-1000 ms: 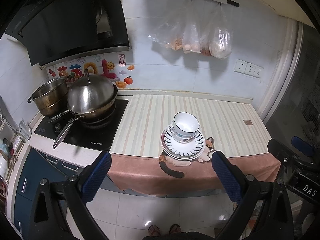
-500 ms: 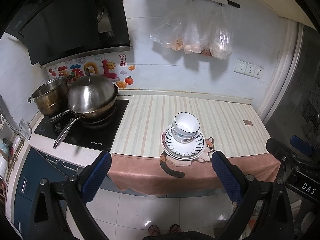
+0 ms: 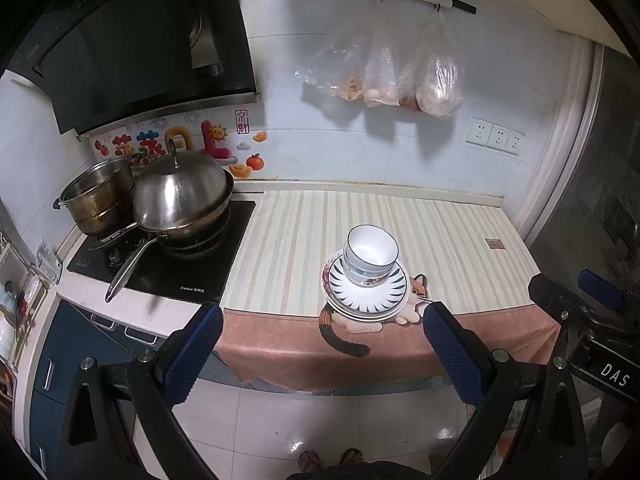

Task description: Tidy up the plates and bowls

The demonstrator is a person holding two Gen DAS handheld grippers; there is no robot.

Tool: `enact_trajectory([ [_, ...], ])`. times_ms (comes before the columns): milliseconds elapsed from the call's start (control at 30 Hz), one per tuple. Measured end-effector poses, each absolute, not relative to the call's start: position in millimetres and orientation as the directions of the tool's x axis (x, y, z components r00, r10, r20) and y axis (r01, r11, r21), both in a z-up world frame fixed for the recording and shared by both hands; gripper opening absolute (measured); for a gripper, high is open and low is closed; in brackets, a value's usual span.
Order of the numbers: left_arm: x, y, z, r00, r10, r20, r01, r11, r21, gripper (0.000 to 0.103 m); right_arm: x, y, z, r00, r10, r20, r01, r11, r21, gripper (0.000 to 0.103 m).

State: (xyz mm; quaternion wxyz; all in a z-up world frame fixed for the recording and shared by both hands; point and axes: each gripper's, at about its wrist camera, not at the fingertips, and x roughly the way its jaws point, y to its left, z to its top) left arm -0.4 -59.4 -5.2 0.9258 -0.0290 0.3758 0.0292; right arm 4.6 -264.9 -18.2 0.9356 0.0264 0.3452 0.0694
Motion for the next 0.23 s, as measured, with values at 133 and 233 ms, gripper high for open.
enact_trajectory([
  [133, -1.5, -59.4, -5.1, 0.716, 0.036, -0.697, -0.078, 0.996, -0.029, 0.103, 4.5, -264.6, -18.8, 0.752, 0.148, -0.643, -0.111, 0.989, 0.097, 0.101],
  [233, -0.4, -59.4, -5.0, 0.717, 0.038, -0.696, -0.08, 0.996, -0.028, 0.103, 3.1, -263.6, -18.5, 0.752, 0.147, -0.642, -0.11, 0.989, 0.098, 0.101],
])
